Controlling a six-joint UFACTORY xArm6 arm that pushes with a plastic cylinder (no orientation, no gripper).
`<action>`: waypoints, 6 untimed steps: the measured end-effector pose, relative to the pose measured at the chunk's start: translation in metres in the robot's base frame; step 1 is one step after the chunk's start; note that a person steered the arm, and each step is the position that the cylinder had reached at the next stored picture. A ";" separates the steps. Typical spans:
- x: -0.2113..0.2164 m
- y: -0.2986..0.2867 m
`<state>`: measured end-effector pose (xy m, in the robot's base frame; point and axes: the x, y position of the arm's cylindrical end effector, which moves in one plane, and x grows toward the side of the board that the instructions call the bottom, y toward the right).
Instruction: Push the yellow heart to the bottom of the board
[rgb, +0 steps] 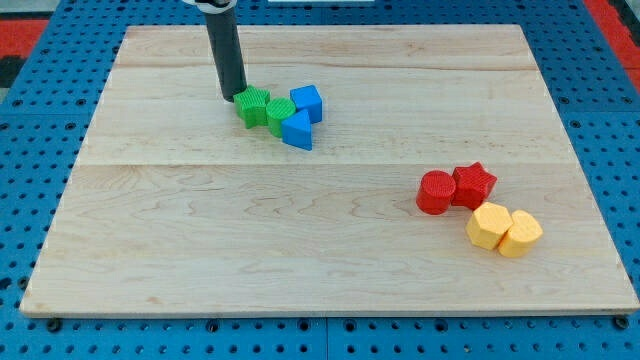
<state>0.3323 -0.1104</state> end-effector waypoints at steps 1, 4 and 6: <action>0.000 0.002; 0.007 0.244; 0.131 0.289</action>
<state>0.4631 0.1785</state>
